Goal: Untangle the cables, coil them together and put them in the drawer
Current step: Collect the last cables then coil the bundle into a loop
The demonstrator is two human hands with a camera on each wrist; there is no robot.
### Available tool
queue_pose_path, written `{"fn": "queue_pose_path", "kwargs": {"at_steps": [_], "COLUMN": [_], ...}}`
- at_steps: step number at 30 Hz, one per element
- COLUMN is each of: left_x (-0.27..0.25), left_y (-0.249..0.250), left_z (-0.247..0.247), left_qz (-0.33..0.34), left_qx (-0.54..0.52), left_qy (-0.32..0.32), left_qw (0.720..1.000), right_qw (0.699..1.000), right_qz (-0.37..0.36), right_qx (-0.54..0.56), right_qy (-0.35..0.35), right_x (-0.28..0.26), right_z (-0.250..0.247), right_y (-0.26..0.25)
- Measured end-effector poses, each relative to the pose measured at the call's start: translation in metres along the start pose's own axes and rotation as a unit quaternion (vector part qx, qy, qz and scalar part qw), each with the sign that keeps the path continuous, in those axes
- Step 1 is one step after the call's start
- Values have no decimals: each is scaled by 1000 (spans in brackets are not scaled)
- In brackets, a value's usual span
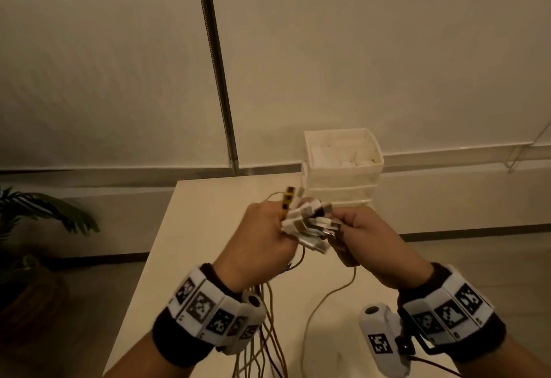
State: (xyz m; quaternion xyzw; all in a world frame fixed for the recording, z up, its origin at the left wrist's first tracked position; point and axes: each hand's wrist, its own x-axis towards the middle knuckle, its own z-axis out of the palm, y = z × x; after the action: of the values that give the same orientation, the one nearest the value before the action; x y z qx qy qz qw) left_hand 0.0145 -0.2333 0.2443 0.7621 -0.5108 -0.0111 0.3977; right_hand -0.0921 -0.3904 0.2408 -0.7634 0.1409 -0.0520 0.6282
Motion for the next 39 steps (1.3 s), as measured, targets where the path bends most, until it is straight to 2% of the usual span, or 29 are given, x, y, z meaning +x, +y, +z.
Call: {"fn": "queue_pose_path", "kwargs": {"at_steps": [5,7,10,13,14,15,17,21,23,24,31,35,39], "left_x": [2,3,6,7,6,4,1,-6,-7,-7,-9,-3,-3], "left_y": [-6,-16,-44,-71,-75,-74,-62,-21,-10,-6,-4,-13,-37], "left_z": [10,4,-14,-39,-44,-47,-44,-21,-4,3,6,-10,-39], "left_qz": [-30,-82,-194,-241,-248,-245,-210,-80,-27,-12,4,-105,-169], "left_qx": [6,-11,-102,-136,-128,-108,-58,-28,-9,-7,-29,-80,-173], "left_qy": [59,105,199,295,311,312,274,97,38,33,109,184,274], "left_qw": [998,991,955,914,908,912,937,992,999,999,994,974,931], "right_qw": [993,991,991,991,990,991,993,995,994,993,996,997,999], "right_qz": [15,5,4,10,13,16,19,13,-3,-8,-41,-43,-7], "right_qx": [103,124,129,128,128,125,109,90,101,106,72,55,27], "right_qy": [-59,-57,-46,-49,-50,-48,-40,-39,-52,-56,-37,-24,-31], "right_x": [-3,-8,-14,-19,-20,-20,-20,-17,-16,-15,-17,-28,-49], "right_z": [-2,-6,-13,-16,-17,-17,-16,-6,1,3,9,3,-11], "right_y": [-5,-3,2,8,10,11,12,6,0,-3,-12,-8,10]}}
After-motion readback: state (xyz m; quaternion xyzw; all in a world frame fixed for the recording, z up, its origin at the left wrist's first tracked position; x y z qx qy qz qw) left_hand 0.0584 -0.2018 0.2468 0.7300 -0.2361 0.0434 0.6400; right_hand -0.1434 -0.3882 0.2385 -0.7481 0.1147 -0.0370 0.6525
